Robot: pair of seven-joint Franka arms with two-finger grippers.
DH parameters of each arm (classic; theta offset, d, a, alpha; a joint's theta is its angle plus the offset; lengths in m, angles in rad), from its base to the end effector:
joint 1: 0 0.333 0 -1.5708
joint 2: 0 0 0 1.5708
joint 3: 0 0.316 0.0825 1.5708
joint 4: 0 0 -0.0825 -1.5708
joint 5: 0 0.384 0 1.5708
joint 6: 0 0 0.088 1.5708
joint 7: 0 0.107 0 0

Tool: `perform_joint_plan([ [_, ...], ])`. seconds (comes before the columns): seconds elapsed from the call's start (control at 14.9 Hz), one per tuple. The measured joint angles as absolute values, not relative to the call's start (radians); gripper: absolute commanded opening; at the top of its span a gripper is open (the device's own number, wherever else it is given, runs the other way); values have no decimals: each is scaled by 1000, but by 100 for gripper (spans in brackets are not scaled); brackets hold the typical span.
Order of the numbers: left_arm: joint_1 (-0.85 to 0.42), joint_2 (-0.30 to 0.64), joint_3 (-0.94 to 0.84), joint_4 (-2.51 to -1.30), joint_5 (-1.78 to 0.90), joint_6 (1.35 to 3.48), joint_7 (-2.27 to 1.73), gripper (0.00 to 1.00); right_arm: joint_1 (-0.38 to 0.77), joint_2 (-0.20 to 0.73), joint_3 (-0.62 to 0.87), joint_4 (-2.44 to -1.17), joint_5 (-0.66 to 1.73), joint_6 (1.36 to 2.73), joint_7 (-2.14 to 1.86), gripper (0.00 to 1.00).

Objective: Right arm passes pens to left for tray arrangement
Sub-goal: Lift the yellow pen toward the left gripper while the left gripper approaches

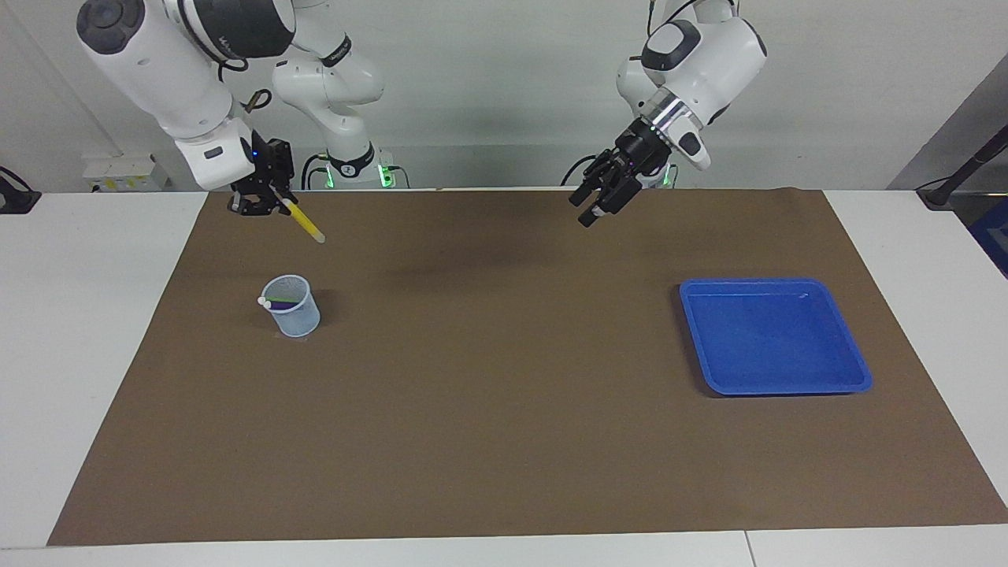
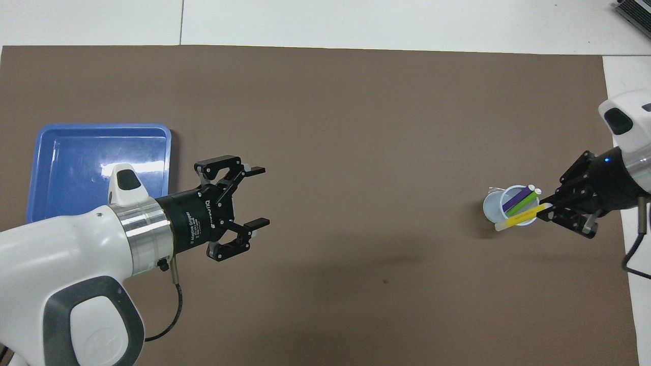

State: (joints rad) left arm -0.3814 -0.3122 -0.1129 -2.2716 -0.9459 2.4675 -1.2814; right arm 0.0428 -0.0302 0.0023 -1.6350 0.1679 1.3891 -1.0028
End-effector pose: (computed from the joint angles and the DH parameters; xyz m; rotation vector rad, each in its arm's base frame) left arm 0.4363 -0.2383 0.5375 1.7648 1.4781 -0.3199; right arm 0.5212 0.0438 0.5991 -2.4924 -1.4610 0.1653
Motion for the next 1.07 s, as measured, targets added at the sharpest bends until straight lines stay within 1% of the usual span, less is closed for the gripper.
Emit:
perform_joint_plan([
  [0.2,-390,-312,-113,-2281,-978,2481,-1349,91,48,-34,108,-1635,258,1392,-710,0],
  [0.33,-396,-313,-113,-2281,-978,2484,-1426,91,51,-35,184,-1638,311,1421,-517,0],
  [0.54,-414,-313,-119,-2281,-979,2486,-1506,91,56,-51,247,-1681,414,1513,-312,0],
  [0.87,-415,-313,-134,-2280,-979,2486,-1599,91,60,-121,319,-1825,564,1694,-84,0],
  [1.07,-416,-314,-180,-2280,-979,2488,-1657,91,112,-146,337,-1864,581,1782,30,0],
])
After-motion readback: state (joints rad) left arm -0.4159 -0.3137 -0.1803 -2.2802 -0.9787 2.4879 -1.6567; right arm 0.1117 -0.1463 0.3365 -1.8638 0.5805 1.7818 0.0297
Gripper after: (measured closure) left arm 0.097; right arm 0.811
